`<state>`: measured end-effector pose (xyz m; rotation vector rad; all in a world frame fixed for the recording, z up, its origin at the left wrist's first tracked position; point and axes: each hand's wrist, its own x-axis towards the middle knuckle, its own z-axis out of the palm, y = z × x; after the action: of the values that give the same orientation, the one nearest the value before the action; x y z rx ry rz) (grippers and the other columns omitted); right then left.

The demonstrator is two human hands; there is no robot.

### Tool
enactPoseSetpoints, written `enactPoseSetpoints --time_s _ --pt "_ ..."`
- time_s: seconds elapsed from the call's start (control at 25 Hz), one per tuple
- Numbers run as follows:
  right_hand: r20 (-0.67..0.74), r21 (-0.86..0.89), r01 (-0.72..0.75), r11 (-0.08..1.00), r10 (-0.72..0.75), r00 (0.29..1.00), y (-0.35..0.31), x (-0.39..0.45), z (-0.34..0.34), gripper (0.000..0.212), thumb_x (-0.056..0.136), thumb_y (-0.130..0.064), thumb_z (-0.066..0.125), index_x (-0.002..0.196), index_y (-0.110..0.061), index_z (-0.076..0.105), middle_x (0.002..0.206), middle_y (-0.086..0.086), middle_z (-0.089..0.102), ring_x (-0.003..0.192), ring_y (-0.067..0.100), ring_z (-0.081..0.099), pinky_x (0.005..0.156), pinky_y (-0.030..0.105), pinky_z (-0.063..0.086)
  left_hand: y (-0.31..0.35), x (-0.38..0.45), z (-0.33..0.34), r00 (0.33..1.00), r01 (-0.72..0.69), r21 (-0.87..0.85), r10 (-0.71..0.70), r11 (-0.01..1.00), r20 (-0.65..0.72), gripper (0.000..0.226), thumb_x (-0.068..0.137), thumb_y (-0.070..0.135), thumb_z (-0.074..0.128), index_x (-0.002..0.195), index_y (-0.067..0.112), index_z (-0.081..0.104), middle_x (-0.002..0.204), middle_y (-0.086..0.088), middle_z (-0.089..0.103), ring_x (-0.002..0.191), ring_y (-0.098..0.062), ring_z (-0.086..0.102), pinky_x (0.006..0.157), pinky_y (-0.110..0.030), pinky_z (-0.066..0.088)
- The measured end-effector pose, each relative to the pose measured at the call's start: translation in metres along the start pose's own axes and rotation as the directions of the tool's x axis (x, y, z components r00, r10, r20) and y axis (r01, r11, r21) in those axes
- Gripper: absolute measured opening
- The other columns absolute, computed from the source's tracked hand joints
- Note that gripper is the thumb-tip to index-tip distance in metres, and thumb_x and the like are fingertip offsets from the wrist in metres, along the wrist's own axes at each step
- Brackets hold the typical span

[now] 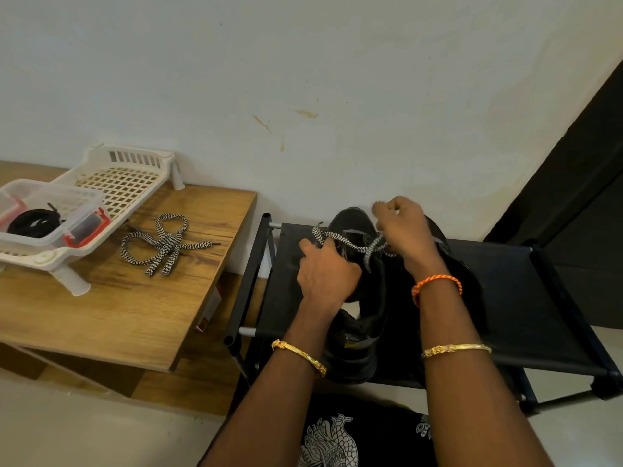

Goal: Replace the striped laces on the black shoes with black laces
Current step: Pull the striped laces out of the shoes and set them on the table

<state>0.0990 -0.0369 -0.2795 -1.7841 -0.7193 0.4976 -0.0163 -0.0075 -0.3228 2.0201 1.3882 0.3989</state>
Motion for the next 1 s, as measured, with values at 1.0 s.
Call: enactPoseSetpoints --time_s 1.0 --pt "0.032 0.918 -0.063 0.392 0.084 0.996 -0.105 -0.038 -0.059 0.02 0.095 -0.014 0.045 0.076 -0.013 0.05 0.054 0.003 0.061 0.064 0.017 0.061 0.062 0.029 0.051 0.021 -0.013 -0.086 0.968 -0.187 -0.505 0.247 0.843 0.053 0.018 0.095 0.004 0.05 0.104 0.008 0.065 0.095 -0.009 0.066 0.073 -0.011 0.058 0.067 -0.021 0.049"
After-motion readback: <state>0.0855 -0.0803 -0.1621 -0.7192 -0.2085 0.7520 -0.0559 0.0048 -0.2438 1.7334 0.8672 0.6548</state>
